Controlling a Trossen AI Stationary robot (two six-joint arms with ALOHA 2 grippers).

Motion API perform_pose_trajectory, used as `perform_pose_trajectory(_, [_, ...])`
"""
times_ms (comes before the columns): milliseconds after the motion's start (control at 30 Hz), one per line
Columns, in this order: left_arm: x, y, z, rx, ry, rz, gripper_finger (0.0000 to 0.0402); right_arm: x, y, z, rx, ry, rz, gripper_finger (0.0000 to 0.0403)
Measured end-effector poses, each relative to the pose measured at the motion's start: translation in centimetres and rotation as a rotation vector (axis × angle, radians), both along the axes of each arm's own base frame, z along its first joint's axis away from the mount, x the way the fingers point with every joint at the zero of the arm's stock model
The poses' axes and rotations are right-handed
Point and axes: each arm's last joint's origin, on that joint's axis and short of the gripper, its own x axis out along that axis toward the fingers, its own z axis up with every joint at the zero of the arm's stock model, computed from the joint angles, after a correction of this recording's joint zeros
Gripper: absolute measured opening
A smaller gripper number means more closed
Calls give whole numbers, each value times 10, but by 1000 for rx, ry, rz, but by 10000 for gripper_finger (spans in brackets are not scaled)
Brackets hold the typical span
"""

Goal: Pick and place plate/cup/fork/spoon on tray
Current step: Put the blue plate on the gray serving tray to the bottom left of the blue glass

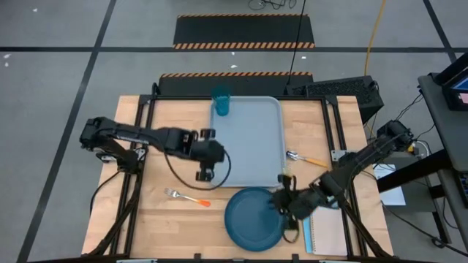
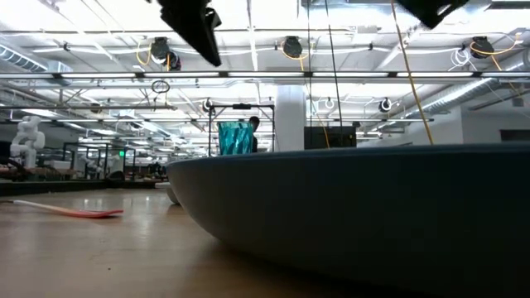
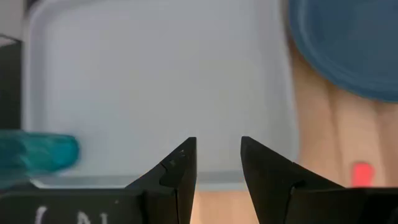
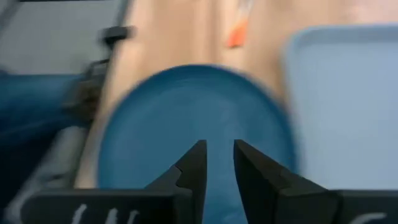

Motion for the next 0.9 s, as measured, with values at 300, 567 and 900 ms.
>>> perform_pose_trajectory(300, [-7, -75, -7, -68, -142, -198, 129, 5, 67, -23, 90, 247, 97, 75])
perform_pose_trajectory(567, [-25, -115, -7, -92, -152, -261, 129, 32, 106, -48, 74, 449, 148, 76])
perform_pose_trajectory(900, [-34, -134, -6, -129, -193, -217, 129, 36, 116, -60, 43, 446, 210, 128])
